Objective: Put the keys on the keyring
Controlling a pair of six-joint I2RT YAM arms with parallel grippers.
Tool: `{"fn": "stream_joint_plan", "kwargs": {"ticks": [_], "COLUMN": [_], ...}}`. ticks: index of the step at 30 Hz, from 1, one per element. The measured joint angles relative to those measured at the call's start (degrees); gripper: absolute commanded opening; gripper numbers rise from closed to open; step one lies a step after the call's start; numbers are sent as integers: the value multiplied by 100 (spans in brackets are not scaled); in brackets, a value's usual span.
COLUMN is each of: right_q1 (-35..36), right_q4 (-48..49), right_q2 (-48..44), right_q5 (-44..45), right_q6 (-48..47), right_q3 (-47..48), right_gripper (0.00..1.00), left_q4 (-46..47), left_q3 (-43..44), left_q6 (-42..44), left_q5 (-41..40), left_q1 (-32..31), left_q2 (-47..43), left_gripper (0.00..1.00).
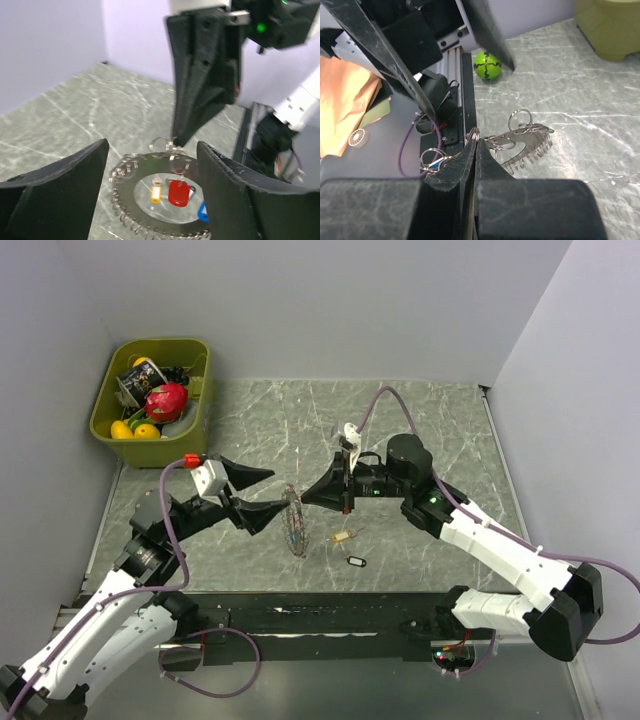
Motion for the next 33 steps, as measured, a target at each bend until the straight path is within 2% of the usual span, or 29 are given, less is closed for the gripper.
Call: {"fn": "stream_joint_plan", "kwargs": {"ticks": [3, 7, 10, 16, 19, 25, 33], "right_q1": [-2, -4, -20, -31, -37, -42, -42], "right_q4": [7, 20, 15, 44, 57, 61, 61], "right_q2": [-90, -199, -286, -350, -354, -365, -365], "right_q5": [52, 79, 103, 155, 177, 262, 522], "right_q6": [0, 2, 20, 68, 85, 105, 151], "right_q3": [-31, -85, -153, -199, -203, -225, -225], "right_gripper": [0, 0, 0, 0, 0, 0, 0], "left_q4": [4, 20, 39, -9, -13, -4, 52], "left_q3": [-7, -11, -11, -2, 7, 68, 68], "left_q6": [-85, -153, -221, -236, -212, -208, -219], "left_q5": [-321, -315, -136, 157, 256, 638, 955], "left_q1": [0, 0, 0, 0, 0, 0, -4], "left_q2": [-114, -105, 20, 494, 695, 835, 555], "left_gripper": [74, 51, 43, 12, 5, 1, 1]}}
